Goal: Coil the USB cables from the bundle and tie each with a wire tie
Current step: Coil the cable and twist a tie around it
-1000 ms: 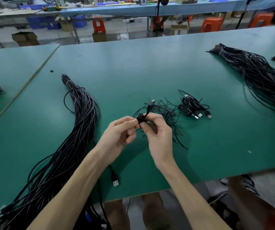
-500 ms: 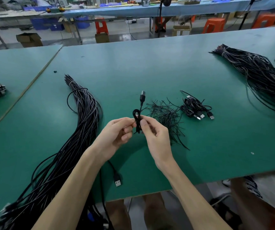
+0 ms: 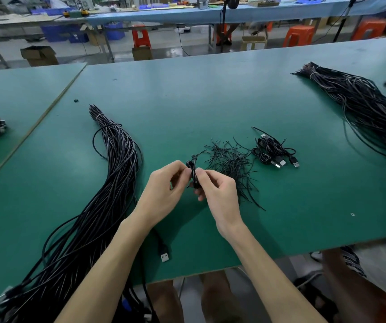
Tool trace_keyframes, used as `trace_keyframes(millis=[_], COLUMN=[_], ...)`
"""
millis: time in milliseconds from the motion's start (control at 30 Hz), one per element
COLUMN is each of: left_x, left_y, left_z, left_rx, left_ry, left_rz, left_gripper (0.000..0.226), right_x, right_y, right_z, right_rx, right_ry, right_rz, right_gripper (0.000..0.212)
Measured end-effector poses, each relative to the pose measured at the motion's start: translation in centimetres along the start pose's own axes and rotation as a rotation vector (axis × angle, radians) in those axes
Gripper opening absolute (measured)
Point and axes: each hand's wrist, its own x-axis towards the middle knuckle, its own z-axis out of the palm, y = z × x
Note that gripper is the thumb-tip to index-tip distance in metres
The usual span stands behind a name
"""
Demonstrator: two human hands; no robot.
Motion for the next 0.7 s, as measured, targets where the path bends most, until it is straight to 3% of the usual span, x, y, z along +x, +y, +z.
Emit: trace_keyframes(millis=[200, 367, 500, 700], left_x=[0.1, 0.0, 0.0, 0.3], left_y=[0.9, 1.7, 1.8, 1.6], left_z=[-0.1, -0.1, -0.4, -0.7], left_rx=[-0.037, -0.396, -0.539, -0.450], left_ry=[0.017, -0.029, -0.110, -0.095], left_rz=[-0.059, -0.251, -0.364, -0.296], left_gripper=[0.031, 0.036, 0.036, 0.038], right_x=[0.1, 0.3, 0.4, 0.5], right_y=[0.2, 0.4, 0.4, 0.6], right_z=[0.0, 0.0, 0.0, 0.0], right_rx=[0.009, 0.030, 0.026, -0.031], right_ry=[-0.017, 0.005, 0.009, 0.046], right_rz=[-0.024, -0.058, -0.073, -0.005], right_gripper=[0.015, 0.017, 0.021, 0.012])
